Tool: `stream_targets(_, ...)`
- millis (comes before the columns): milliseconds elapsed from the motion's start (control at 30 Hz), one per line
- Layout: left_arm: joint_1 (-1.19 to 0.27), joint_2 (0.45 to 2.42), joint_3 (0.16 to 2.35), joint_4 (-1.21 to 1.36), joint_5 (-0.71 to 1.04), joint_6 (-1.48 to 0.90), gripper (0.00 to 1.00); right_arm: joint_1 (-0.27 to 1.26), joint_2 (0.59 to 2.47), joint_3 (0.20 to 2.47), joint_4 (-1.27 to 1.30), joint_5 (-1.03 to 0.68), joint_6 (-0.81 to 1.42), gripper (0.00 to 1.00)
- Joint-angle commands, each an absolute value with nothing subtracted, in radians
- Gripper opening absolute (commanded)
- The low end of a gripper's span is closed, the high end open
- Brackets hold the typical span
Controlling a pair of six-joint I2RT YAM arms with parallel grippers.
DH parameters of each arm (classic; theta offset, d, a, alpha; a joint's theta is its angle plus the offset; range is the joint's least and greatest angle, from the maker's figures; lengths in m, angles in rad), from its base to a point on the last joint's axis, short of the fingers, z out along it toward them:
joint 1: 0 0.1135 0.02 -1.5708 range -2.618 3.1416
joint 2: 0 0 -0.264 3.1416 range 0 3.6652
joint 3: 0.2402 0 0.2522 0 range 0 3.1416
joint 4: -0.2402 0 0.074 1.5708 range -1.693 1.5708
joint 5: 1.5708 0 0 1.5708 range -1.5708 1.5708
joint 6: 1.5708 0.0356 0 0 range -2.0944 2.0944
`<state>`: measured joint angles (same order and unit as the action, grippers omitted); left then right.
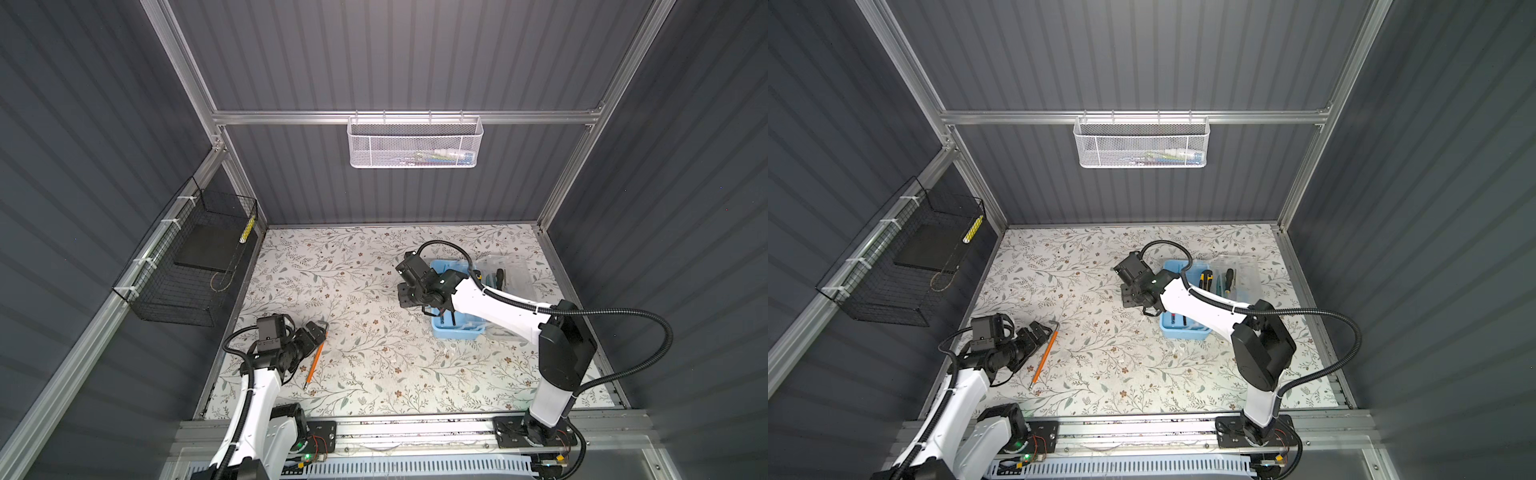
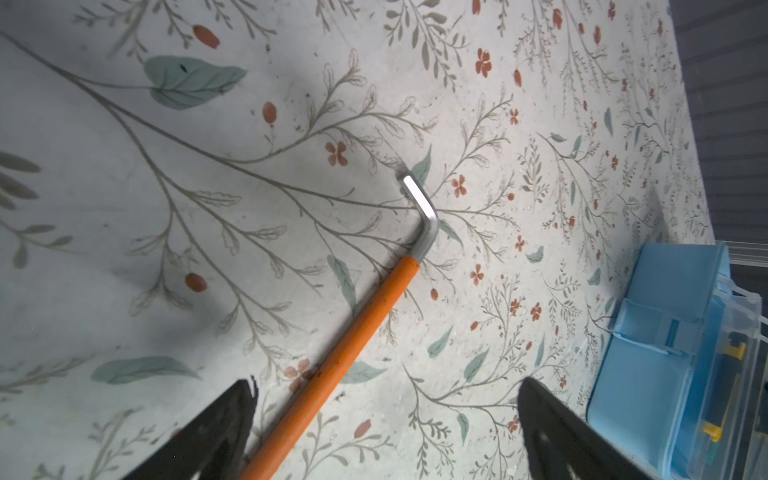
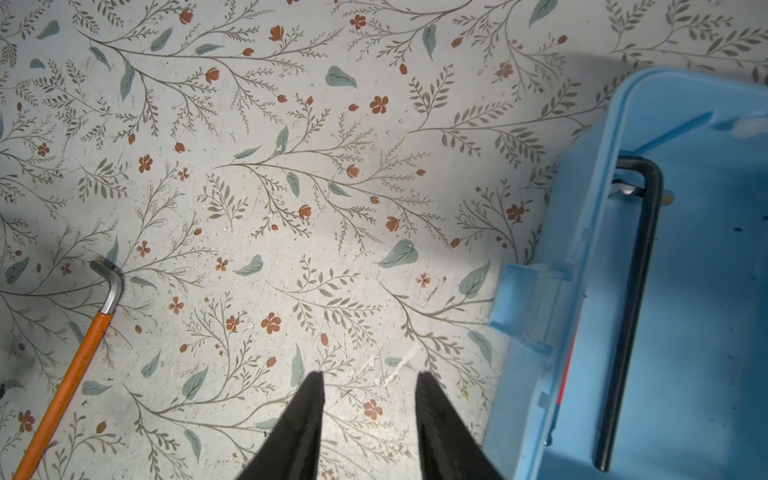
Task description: Pack the tool kit
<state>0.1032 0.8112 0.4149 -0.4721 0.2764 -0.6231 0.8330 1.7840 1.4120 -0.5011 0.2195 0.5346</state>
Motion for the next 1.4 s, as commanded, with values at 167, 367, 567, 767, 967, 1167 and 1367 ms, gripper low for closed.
stream_targets(167,0.046,0.795,0.377,-0.504,0.253,-0.719,0.99,0.817,1.718,1.359,-0.49,0.267,0.505,0.41)
stream_targets(367,0.026,0.797,0.384,-0.515,0.206,-0.702,0.99,0.804,1.705,1.331,-0.465,0.253,0.51,0.43)
stream_targets(567,-0.006,0.85,0.364,-0.489,0.219,-0.696,0.99,0.798,1.715,1.318,-0.45,0.242,0.511,0.44)
stream_targets(767,-0.043,0.835,0.365,-0.498,0.236,-0.723,0.99,0.788,1.727,1.304,-0.436,0.238,0.513,0.44)
stream_targets(967,-0.132,0.817,0.343,-0.451,0.234,-0.797,0.99,0.782,1.731,1.302,-0.431,0.226,0.513,0.45)
stream_targets(1167,-0.331,0.848,0.301,-0.3,0.14,-0.935,0.99,0.779,1.733,1.297,-0.432,0.21,0.518,0.46)
stream_targets(1367,-0.385,0.902,0.483,-0.434,-0.014,-0.814,1.0,0.782,1.725,1.29,-0.435,0.149,0.502,0.47)
